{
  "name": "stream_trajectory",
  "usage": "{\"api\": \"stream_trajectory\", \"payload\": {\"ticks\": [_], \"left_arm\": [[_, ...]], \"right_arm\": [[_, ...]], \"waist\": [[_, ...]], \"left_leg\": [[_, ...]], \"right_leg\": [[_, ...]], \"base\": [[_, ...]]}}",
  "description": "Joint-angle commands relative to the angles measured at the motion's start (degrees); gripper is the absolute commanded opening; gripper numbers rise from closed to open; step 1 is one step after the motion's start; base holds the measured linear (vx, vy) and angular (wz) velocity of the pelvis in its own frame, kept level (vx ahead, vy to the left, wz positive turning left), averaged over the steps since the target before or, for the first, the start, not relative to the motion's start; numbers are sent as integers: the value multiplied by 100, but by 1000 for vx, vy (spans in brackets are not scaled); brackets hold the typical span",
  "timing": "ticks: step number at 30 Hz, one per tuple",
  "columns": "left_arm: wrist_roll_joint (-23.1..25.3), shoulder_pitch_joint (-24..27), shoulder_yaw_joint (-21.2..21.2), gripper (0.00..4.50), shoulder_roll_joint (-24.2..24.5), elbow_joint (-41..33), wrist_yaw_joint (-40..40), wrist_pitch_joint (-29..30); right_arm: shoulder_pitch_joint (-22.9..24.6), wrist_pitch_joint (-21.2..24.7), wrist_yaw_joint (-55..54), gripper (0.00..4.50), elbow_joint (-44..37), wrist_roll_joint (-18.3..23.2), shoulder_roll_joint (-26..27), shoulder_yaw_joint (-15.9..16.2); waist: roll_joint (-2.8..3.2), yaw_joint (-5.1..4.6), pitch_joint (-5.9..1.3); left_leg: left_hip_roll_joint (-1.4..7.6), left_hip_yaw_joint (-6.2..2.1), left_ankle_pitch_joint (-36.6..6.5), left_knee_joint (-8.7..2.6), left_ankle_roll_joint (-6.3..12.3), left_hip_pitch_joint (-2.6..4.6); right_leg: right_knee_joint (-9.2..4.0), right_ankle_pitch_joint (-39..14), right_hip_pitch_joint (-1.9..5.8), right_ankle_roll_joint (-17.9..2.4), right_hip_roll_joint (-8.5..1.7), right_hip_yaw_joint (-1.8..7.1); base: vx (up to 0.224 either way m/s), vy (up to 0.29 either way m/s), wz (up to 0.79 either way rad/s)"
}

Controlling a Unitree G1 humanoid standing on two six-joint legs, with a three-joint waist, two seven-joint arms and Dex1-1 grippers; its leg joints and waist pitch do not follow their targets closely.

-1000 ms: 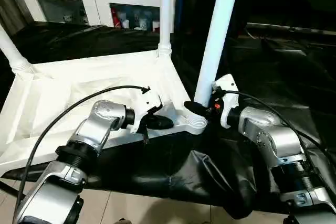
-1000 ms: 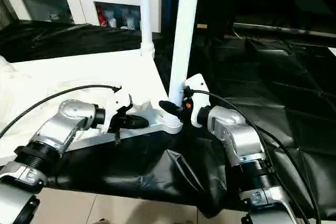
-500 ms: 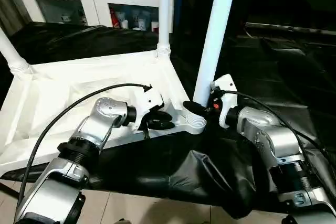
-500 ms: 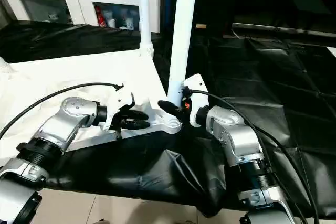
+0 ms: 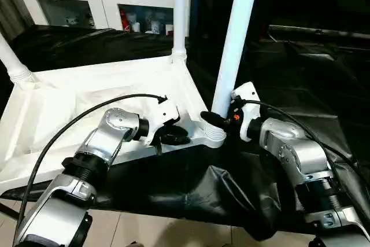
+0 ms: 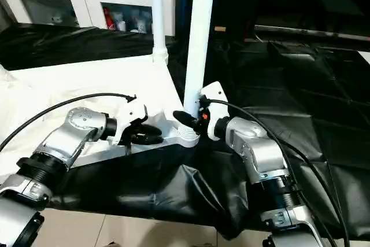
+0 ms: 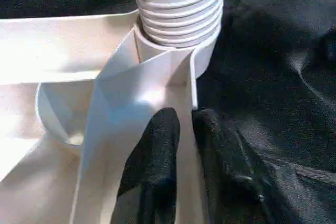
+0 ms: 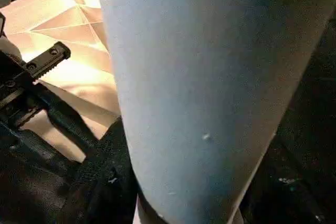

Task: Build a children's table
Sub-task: Insert table leg to table base

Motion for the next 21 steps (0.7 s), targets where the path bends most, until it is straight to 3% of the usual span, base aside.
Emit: {"api": "stream_trajectory", "payload": {"ticks": [1,10,13,14,21], "left_arm": [[63,31,-62,51,75,9,-49,38],[171,89,-160,3,169,-59,-154,80],[156,57,-97,58,133,-30,-50,217],[114,43,-53,64,103,-33,-27,273],[194,-33,-99,121,117,84,22,101]], "right_arm": [[35,6,40,193,-43,5,28,97],[4,-11,52,193,-7,-19,55,99],[-2,-20,60,193,7,-40,66,104],[-3,-21,61,193,8,-41,66,101],[-21,-38,66,193,24,-49,87,108]], "waist": [[20,11,-424],[29,-4,-421],[37,-9,-417],[9,-15,-413],[49,-29,-425]], "left_leg": [[-23,33,-1032,-378,13,-5],[-19,27,-1018,-384,15,-11],[-19,29,-1083,-386,-3,-2],[-22,30,-1100,-388,4,-9],[-24,21,-1022,-387,10,-14]], "right_leg": [[-478,-1293,374,-1011,-281,245],[-475,-1267,371,-1012,-281,247],[-485,-1354,366,-1002,-281,246],[-495,-1419,371,-983,-281,245],[-480,-1246,374,-1003,-276,245]], "base": [[0,0,0],[0,0,0],[0,0,0],[0,0,0],[0,0,0]]}}
